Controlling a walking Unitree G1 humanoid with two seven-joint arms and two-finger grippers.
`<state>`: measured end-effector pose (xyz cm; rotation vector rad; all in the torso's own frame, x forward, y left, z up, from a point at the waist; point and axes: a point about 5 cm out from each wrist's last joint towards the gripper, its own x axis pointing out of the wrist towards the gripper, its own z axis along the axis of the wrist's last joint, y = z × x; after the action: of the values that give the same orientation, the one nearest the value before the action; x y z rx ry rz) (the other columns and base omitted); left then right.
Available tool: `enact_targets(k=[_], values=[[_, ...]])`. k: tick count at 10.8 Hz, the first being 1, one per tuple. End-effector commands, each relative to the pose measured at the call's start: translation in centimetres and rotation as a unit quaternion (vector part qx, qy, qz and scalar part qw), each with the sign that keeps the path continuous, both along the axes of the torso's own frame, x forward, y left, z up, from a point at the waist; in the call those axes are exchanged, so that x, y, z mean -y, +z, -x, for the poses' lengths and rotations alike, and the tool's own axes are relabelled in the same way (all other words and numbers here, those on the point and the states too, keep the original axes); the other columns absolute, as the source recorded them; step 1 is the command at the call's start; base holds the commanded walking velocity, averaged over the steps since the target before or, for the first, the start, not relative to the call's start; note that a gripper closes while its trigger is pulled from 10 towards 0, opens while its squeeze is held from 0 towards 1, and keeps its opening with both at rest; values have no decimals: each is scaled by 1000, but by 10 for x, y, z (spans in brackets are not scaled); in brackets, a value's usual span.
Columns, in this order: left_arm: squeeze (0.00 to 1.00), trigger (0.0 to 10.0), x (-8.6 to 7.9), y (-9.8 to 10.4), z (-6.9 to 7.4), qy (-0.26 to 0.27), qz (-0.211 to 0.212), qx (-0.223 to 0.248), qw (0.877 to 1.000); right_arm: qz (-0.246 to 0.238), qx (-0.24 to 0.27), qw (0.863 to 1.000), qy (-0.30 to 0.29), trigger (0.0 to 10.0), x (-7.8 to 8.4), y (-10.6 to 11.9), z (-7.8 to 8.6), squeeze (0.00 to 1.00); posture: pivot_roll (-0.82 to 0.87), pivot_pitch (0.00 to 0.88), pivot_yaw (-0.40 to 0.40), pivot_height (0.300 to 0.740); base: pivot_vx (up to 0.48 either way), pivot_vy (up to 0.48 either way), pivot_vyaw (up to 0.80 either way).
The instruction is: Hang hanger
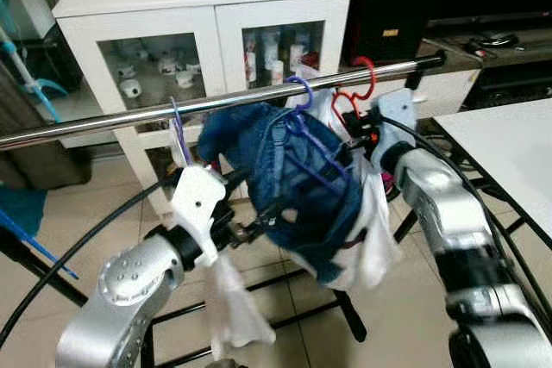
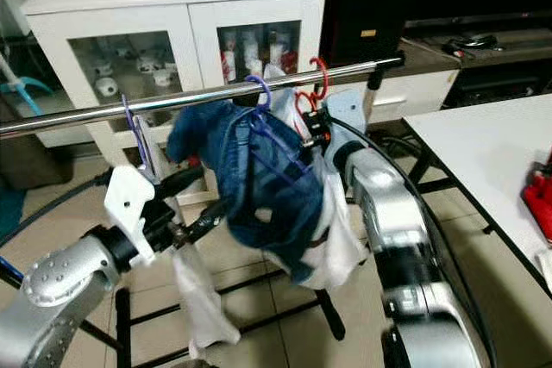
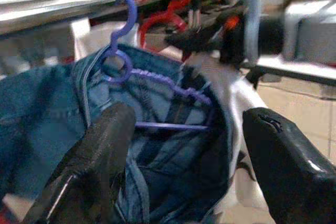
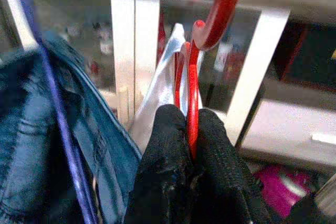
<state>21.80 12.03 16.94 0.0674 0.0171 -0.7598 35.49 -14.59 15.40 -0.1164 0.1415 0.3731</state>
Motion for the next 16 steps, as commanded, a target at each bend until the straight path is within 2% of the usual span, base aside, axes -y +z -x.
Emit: enact_targets(k=[1, 4, 7, 9, 10, 12, 13, 14, 15, 16], values=[[0, 10000, 3, 4, 3, -26, 0, -2, 1000, 11, 5, 1000, -5, 10000, -1, 5, -10, 0, -44, 0, 38, 740, 0, 0, 0], [0, 10000, 7, 5, 9, -59, 2, -28, 998, 26, -32, 999, -26, 10000, 1, -1, -25, 0, -39, 0, 37, 740, 0, 0, 0], [0, 10000, 8, 3, 15, -71, -6, -46, 996, 49, -88, 995, -8, 10000, 3, -22, -23, 0, -38, 0, 33, 740, 0, 0, 0], [0, 10000, 9, 2, 14, -74, -7, -49, 996, 36, -85, 996, -8, 10000, 4, -22, -23, 0, -42, 0, 38, 740, 0, 0, 0], [0, 10000, 9, 3, 14, -75, -6, -49, 996, 15, -69, 997, -8, 10000, 5, -17, -24, 1000, -42, 0, 40, 740, 0, 0, 0], [0, 10000, 9, 4, 13, -73, -6, -48, 996, 10, -27, 1000, -9, 10000, 10, -2, -24, 1000, -37, 0, 38, 740, 0, 0, 0], [0, 10000, 6, 4, 11, -51, 1, -41, 998, -17, 1, 1000, 21, 10000, 9, 12, -17, 1000, -36, 0, 37, 740, 0, 0, 0], [0, 10000, 1, 4, 5, -3, 6, -26, 1000, -37, 20, 998, 49, 10000, 10, 21, -3, 1000, -37, 0, 39, 740, 0, 0, 0], [0, 10000, -5, 1, 0, 43, -7, -17, 999, -54, 28, 996, 58, 10000, 11, 24, 10, 1000, -41, 0, 46, 740, 0, 0, 0], [0, 10000, -11, -5, -2, 87, -8, -27, 996, -69, 49, 994, 74, 10000, 11, 29, 24, 133, -47, 0, 54, 740, 0, 0, 0]])
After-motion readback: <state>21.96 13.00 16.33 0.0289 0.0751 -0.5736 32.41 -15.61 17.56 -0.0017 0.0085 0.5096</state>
